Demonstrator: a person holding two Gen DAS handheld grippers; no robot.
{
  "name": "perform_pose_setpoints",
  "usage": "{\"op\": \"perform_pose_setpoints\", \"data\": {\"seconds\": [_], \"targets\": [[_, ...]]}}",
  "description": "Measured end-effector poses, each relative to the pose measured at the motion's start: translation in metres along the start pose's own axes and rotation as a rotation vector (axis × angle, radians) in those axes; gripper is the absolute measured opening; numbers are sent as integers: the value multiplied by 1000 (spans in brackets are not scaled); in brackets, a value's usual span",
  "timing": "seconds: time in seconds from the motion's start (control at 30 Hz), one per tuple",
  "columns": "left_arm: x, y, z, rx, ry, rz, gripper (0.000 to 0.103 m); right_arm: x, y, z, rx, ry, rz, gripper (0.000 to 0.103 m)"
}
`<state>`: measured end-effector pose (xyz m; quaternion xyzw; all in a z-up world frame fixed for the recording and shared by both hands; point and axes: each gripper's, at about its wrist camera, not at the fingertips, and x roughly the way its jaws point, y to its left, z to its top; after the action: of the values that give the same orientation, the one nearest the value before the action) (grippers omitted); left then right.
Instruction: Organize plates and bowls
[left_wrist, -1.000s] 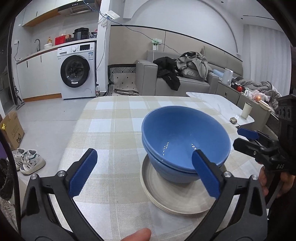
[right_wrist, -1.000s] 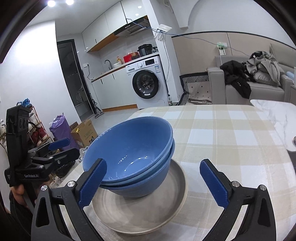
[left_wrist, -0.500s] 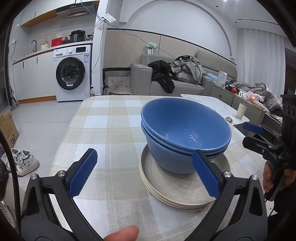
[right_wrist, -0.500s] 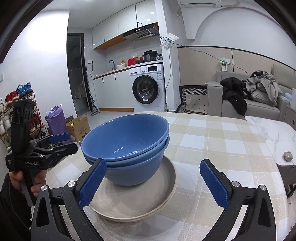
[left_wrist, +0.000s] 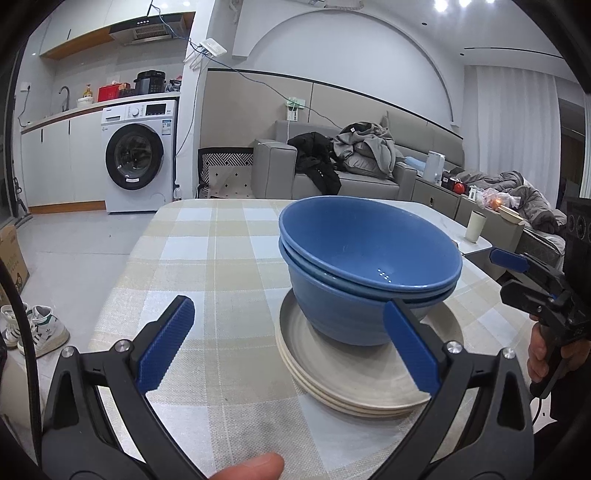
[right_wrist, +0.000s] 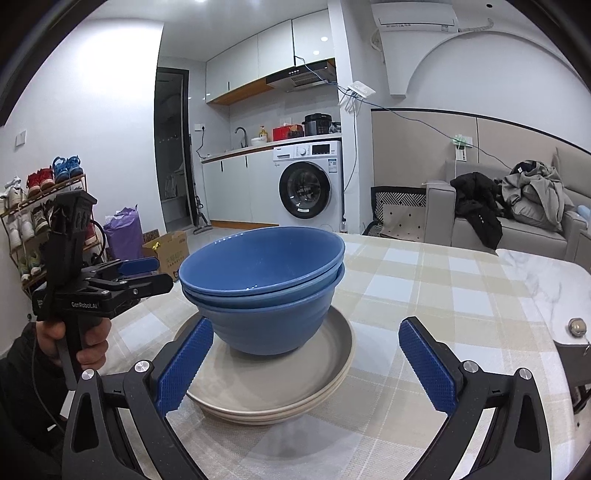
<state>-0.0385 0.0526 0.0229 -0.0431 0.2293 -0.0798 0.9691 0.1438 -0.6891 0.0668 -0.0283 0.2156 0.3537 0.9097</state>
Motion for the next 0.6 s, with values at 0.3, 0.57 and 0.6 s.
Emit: {"op": "perform_pose_setpoints", "data": {"seconds": [0.3, 0.57, 0.6], "targets": [[13, -6, -9, 21, -3, 20, 102, -1, 2, -5, 7, -24, 14, 103], [17, 3, -11, -13, -14, 7, 102, 1, 4, -11, 6, -27, 25, 103], [18, 3, -11, -16, -16, 6, 102, 1, 5, -11, 3, -30, 28, 103]]}}
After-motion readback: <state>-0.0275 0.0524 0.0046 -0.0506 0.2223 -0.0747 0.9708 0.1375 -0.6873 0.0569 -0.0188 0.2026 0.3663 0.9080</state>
